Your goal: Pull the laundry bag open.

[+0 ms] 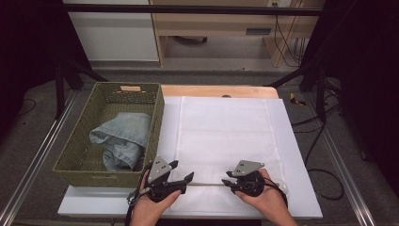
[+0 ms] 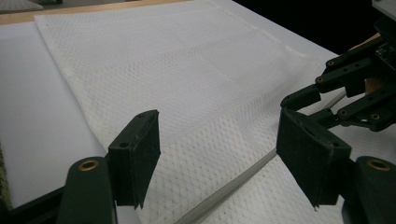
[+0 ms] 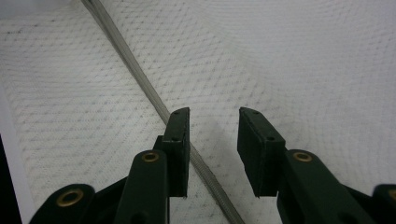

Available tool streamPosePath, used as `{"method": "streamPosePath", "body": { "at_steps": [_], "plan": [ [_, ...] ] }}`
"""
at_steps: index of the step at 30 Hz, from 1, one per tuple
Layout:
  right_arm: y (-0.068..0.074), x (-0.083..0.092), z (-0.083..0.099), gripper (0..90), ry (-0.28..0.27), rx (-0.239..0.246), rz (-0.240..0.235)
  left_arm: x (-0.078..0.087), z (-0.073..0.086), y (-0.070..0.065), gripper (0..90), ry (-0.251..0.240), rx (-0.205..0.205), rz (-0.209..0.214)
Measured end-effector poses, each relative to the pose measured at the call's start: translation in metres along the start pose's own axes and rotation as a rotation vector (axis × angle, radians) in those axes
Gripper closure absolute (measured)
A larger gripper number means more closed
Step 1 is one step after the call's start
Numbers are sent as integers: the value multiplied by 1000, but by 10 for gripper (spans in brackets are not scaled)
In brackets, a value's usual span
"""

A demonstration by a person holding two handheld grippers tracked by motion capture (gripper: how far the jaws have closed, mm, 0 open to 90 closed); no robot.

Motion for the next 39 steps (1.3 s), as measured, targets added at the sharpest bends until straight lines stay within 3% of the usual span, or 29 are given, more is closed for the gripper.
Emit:
{"method": "streamPosePath", "body": {
  "at_steps": [17, 31, 39],
  "plan": [
    [-1, -13, 7, 626, 45, -30, -18, 1, 4, 2, 303, 18, -23, -25],
    [1, -15, 9, 737, 61, -48, -53, 1, 4, 1, 302, 24, -28, -27],
    [4, -15, 9, 853, 65, -43, -70, 0, 5, 0, 298, 34, -36, -25]
  ]
}}
Point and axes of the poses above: each handheld gripper's, and its own axes: x roughly backward along the jaws, z roughly out of its underside, y roughly to its left, the point moved 10 cm from there along -x, roughly forward along the jaws, and after that the axes turned 9 degrees about -x, right-handed, at the moved point
